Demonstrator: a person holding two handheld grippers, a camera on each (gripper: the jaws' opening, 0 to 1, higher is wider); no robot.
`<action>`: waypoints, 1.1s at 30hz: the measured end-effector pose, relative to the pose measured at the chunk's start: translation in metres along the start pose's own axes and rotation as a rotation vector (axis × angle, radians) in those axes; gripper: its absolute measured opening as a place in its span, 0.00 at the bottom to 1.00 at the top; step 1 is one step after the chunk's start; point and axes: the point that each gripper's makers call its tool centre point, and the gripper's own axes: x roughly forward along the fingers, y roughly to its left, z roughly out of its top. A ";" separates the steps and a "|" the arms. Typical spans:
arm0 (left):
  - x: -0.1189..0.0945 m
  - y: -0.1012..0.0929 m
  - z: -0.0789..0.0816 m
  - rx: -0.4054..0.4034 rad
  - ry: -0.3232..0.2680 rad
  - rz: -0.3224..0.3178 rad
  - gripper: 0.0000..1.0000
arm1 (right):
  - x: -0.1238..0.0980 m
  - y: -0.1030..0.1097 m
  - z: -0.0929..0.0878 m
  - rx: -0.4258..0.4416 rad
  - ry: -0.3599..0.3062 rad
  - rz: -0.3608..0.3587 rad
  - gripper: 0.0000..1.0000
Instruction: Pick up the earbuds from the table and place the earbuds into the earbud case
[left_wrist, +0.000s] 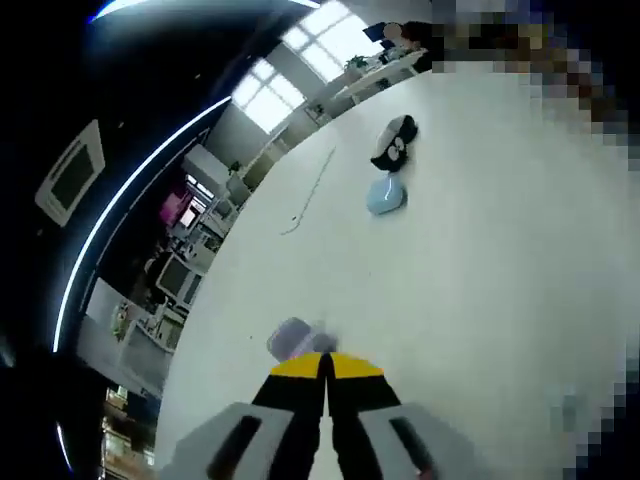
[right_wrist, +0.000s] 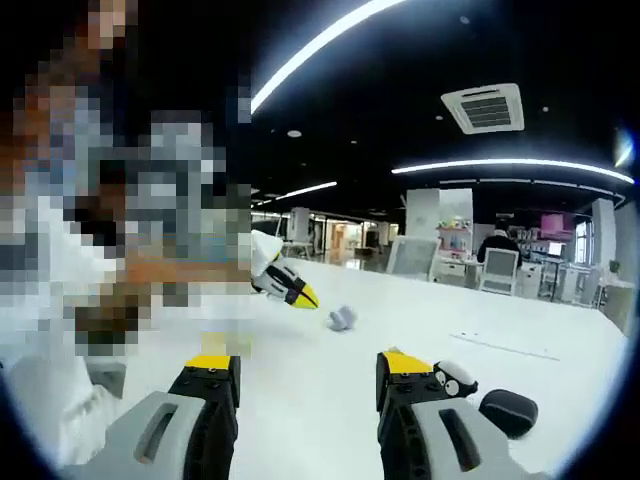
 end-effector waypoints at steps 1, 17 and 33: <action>0.000 -0.004 0.002 0.007 0.009 -0.018 0.03 | 0.000 0.000 0.000 0.003 -0.001 0.000 0.53; 0.041 0.025 0.014 -0.299 -0.030 -0.049 0.25 | -0.002 -0.007 -0.004 0.000 0.012 -0.021 0.53; 0.185 0.112 0.003 -0.214 0.102 0.062 0.36 | -0.011 -0.034 -0.012 -0.004 0.035 -0.083 0.53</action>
